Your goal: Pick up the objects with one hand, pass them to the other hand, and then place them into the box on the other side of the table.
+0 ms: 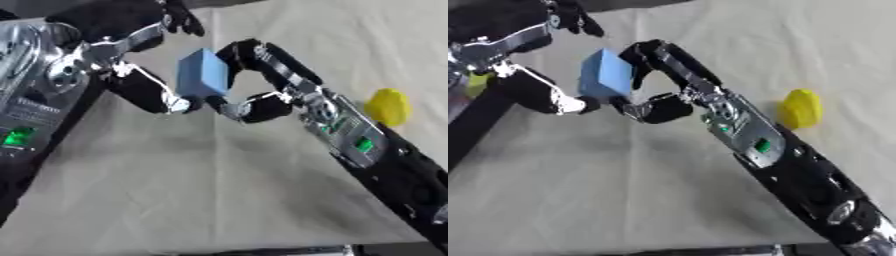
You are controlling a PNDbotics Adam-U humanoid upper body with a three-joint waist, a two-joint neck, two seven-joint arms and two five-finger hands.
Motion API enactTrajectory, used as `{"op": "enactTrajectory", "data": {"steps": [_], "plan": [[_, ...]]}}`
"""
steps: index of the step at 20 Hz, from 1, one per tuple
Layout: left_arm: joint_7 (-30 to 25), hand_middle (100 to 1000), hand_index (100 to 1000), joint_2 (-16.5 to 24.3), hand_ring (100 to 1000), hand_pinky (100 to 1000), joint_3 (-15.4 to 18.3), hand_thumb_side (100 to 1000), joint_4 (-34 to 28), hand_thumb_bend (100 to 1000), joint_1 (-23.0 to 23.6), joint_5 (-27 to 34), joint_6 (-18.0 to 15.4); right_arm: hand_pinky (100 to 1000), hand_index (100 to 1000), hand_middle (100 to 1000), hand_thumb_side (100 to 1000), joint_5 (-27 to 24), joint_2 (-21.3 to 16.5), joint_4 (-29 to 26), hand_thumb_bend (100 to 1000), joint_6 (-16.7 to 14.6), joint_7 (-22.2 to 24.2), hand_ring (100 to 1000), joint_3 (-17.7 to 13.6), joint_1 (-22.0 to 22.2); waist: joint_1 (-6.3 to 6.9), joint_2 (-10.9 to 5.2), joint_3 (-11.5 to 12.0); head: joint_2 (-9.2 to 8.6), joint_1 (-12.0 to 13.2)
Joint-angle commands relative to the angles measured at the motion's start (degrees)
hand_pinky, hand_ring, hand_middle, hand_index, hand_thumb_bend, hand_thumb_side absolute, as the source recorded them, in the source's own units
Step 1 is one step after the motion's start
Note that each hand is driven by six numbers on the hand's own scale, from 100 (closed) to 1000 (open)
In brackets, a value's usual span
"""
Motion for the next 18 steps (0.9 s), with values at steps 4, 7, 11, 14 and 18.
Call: {"op": "enactTrajectory", "data": {"steps": [4,7,11,14,18], "plan": [[0.68,739,824,-0.06,770,795,0.25,362,0.12,476,-1.07,1.77,0.84,647,547,491,100,0.80,-1.18,-1.55,320,-1.25,0.64,490,-0.22,-0.46,0.61,-2.10,-0.07,0.35,0.06],[1.21,732,815,-0.15,765,790,0.15,361,0.47,460,-0.99,2.80,1.42,646,547,491,100,1.05,-1.19,-1.60,321,-1.76,1.04,489,-0.14,-0.43,0.62,-2.09,-0.10,0.40,0.08],[1.32,729,809,-0.20,762,787,0.04,343,0.96,444,-0.95,3.16,1.68,637,542,486,100,1.38,-1.24,-1.52,352,-2.16,0.86,492,-0.23,-0.33,0.62,-2.08,-0.23,0.35,0.16],[1.16,727,806,-0.28,761,785,-0.04,325,1.36,440,-0.86,2.92,1.62,633,540,485,100,1.57,-1.23,-1.48,363,-2.45,0.60,491,-0.20,-0.23,0.64,-2.04,-0.31,0.40,0.23],[0.84,727,805,-0.51,760,784,-0.15,329,2.22,436,-0.81,2.48,1.41,633,541,485,100,1.54,-1.26,-1.50,359,-3.25,0.54,491,-0.13,-0.13,0.70,-2.03,-0.39,0.47,0.29]]}}
